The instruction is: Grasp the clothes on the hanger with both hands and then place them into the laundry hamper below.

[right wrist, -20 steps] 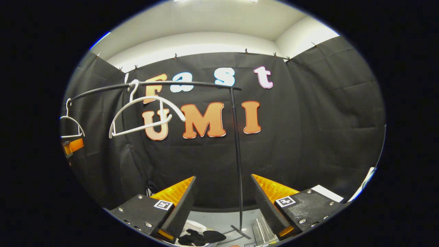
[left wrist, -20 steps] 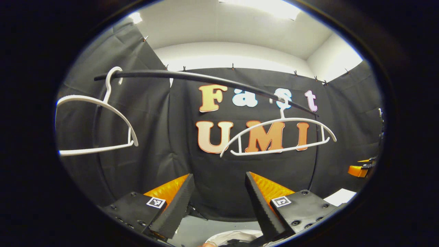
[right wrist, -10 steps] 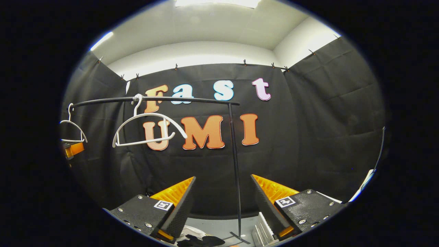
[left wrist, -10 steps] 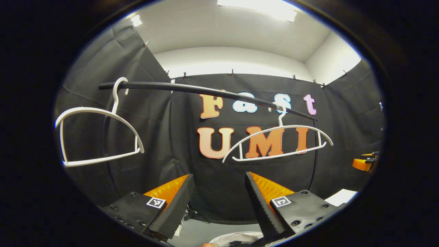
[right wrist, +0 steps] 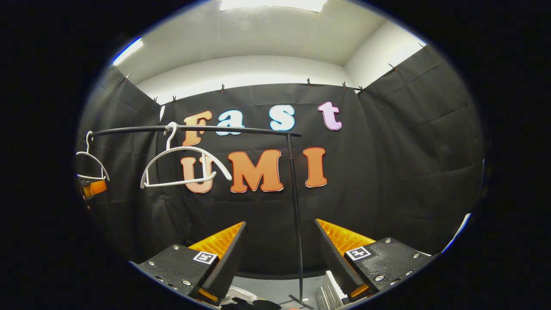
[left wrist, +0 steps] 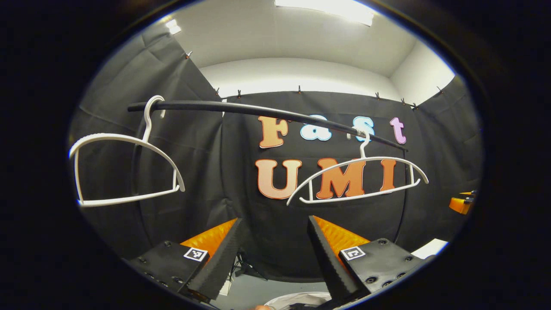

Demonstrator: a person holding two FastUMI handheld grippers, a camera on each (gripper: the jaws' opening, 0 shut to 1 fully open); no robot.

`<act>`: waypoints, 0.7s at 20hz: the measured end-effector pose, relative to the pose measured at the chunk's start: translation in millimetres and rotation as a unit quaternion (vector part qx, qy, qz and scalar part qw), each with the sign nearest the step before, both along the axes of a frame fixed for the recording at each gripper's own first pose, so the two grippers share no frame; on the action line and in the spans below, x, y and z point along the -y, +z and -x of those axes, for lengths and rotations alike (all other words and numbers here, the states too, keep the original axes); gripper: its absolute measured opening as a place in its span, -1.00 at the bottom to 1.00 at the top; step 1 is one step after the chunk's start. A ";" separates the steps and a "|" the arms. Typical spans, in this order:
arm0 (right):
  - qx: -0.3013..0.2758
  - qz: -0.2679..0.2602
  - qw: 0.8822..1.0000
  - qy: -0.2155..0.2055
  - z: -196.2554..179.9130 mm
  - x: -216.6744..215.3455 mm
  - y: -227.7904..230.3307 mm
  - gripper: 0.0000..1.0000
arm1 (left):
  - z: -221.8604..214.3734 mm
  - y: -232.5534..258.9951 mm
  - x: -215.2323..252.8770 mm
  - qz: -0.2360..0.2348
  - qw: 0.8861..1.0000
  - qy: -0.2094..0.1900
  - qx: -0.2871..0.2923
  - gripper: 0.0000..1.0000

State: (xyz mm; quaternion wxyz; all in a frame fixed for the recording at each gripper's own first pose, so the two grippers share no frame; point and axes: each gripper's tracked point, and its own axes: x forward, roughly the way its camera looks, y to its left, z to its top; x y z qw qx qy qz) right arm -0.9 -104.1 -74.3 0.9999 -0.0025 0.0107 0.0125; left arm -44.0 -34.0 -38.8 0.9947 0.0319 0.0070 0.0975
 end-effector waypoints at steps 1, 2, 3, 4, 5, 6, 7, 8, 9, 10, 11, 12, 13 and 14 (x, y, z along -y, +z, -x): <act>0.003 0.000 1.000 0.001 -0.1 0.9 1.3 1.00 | 1.5 -2.5 0.6 0.002 1.000 0.001 0.000 0.87; 0.004 -0.002 1.000 0.002 -0.7 1.7 2.4 1.00 | 3.4 -7.8 -1.1 0.005 1.000 0.004 -0.003 0.87; 0.004 -0.005 1.000 0.003 -0.9 0.6 1.9 1.00 | 5.1 -11.7 -2.4 0.007 1.000 0.007 -0.006 0.87; 0.007 -0.005 1.000 0.006 -1.2 -1.5 3.7 1.00 | 8.1 -14.8 -2.2 0.008 1.000 0.007 -0.008 0.92; 0.010 -0.005 1.000 0.009 -0.6 -3.5 6.1 1.00 | 11.0 -15.3 -2.1 0.007 1.000 0.008 -0.009 0.92; 0.013 -0.004 1.000 0.012 0.5 -5.8 7.1 1.00 | 13.3 -14.8 -3.8 0.006 1.000 0.011 -0.009 0.87; 0.015 -0.002 1.000 0.015 2.1 -7.0 7.3 1.00 | 15.9 -14.6 -5.9 0.007 1.000 0.015 -0.006 0.87; 0.016 -0.001 1.000 0.017 3.2 -7.0 6.9 1.00 | 18.5 -14.0 -6.1 0.010 1.000 0.019 -0.003 0.87; 0.016 0.000 1.000 0.017 4.3 -4.9 4.3 1.00 | 19.3 -13.1 -5.3 0.015 1.000 0.019 -0.001 0.87; 0.016 0.000 1.000 0.016 3.7 -2.5 2.2 1.00 | 19.5 -16.0 -4.3 0.019 1.000 0.019 0.003 0.87; 0.015 0.001 1.000 0.016 2.5 -1.1 -0.9 0.86 | 18.6 -17.0 -4.5 0.021 1.000 0.021 0.006 0.94; 0.015 0.001 1.000 0.015 -0.3 1.0 -4.7 0.86 | 17.4 -16.9 -6.3 0.020 0.999 0.025 0.008 0.94; 0.015 0.001 1.000 0.013 -4.2 3.5 -7.9 0.86 | 15.2 -18.9 -6.2 0.018 0.999 0.026 0.008 0.94; 0.014 -0.001 1.000 0.011 -9.1 4.9 -10.5 0.86 | 11.9 -18.8 -7.4 0.015 0.999 0.028 0.010 0.87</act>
